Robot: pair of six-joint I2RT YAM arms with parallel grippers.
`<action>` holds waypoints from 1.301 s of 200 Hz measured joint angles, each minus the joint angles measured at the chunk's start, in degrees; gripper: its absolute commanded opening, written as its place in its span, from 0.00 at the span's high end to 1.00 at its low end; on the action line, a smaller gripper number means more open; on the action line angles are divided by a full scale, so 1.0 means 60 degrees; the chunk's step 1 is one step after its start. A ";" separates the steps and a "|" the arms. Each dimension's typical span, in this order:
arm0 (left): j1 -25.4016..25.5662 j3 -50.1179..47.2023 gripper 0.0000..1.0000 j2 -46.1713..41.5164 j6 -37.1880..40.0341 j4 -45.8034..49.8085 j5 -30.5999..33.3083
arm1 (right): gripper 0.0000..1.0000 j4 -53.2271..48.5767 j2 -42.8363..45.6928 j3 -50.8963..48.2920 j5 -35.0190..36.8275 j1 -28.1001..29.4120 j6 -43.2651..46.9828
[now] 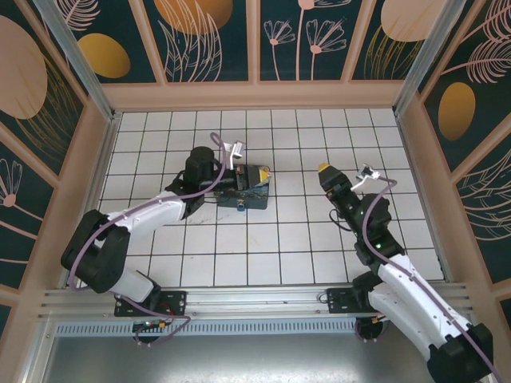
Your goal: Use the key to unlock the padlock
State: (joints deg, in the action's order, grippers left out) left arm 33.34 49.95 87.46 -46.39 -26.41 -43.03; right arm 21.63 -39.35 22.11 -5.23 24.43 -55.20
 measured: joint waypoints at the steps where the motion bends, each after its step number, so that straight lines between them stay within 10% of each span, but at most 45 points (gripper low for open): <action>1: 0.0000 0.0018 1.00 0.0022 0.0036 0.0033 -0.0022 | 0.55 0.0004 -0.0069 0.0000 -0.0135 -0.0015 0.0066; 98: 0.0000 0.1497 1.00 0.0889 0.2900 0.2973 -0.1705 | 0.59 0.1450 -0.3155 0.0470 -0.4878 0.0091 0.1821; 260: -0.0011 0.1807 1.00 0.1122 0.3238 0.3304 -0.2510 | 0.76 0.3053 -0.4870 0.0656 -0.5650 0.0408 0.1836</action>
State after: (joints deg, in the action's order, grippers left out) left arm 33.28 60.80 94.19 -26.96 -6.59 -58.08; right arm 39.94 -68.58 26.04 -39.13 26.87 -44.18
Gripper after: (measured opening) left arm 0.067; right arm 0.264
